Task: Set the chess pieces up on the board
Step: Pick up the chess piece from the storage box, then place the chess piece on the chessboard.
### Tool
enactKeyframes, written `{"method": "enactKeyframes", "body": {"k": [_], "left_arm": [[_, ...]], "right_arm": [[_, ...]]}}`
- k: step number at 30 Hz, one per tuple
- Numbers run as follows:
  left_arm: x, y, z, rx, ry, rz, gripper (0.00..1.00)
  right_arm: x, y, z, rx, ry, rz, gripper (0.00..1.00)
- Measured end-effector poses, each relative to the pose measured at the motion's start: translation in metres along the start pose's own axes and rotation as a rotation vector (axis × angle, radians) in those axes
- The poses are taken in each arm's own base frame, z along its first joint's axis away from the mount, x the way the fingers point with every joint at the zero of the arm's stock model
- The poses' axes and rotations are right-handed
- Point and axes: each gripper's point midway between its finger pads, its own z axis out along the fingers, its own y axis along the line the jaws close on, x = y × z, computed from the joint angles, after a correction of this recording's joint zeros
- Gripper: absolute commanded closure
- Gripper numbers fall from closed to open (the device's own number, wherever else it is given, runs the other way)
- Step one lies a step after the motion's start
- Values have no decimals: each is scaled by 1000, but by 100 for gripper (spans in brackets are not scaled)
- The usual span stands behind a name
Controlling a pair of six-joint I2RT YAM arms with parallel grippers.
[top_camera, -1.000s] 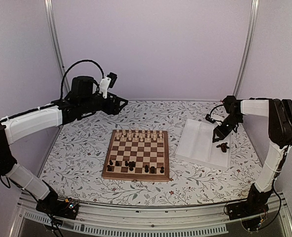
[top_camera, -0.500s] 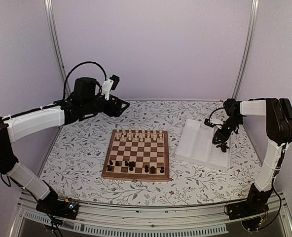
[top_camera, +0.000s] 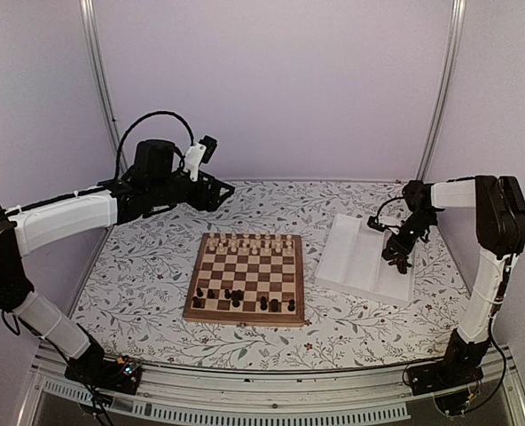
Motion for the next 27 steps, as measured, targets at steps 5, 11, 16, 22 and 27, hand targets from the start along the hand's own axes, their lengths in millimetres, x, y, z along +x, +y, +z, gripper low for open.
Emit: {"method": "enactKeyframes", "body": {"k": [5,11,16,22,27], "left_arm": [[0,-2,0,10,0,0,25],[1,-3,1,18,3,-1,25],[4,-8,3,43,11,-8,25],[9,-33,17,159,40,-94,29],[11,-71,44,327,98,-210,34]], "right_arm": [[4,0,0,2,-4,14,91],[9,7,-4,-10,-2,35,94],[9,22,-24,-21,-22,34,94],[-25,52,-79,57,-154,-79,94],[-67,105,-97,38,-244,-243,94]]}}
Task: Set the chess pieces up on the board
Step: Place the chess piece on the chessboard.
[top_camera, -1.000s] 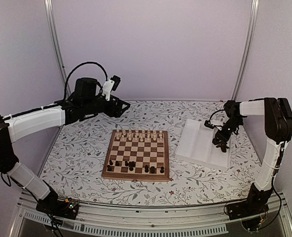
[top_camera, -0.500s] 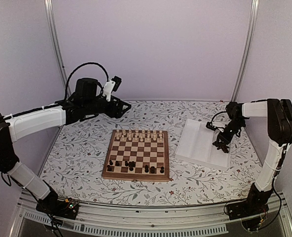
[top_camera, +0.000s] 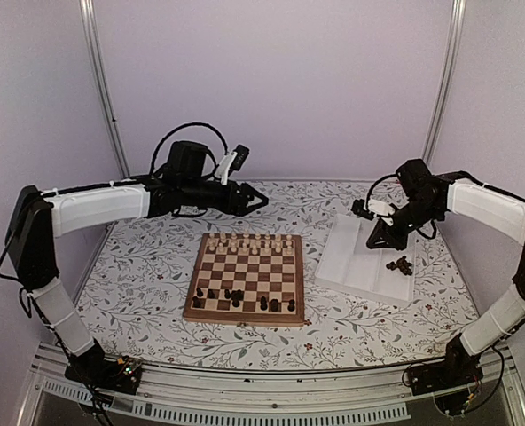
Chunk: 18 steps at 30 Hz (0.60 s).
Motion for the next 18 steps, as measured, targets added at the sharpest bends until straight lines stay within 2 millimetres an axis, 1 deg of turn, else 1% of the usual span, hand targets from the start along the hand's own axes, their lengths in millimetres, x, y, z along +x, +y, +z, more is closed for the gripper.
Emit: {"method": "enactKeyframes", "body": {"k": [2,4,6,9,11,12,13,15,16,18], "left_arm": [[5,-12,10,61,21,-42,34],[8,-29,17,127,30,-69,34],[10,-49,21,190,15,-70,34],[13,-74,20,257,-20,-46,35],[15,-83,17,276,-33,-37,35],[16,-87,15,277,-39,-33,34],[17,-87,11,267,-44,-29,34],[13,-83,-1,213,-66,-13,33],[9,-79,-9,173,-77,-2,32],[-2,-71,-28,92,-104,31,31]], "right_arm": [[-18,19,3,-46,-38,-40,94],[-35,35,4,-97,-86,-59,93],[-55,47,0,-149,-157,-55,93],[-87,53,-17,-191,-258,-54,93],[-112,52,-29,-193,-308,-75,93],[-123,52,-32,-185,-319,-91,93],[-131,53,-30,-177,-316,-110,93],[-138,62,-15,-168,-268,-151,93],[-137,66,-4,-167,-231,-168,93],[-126,78,23,-167,-117,-205,93]]}}
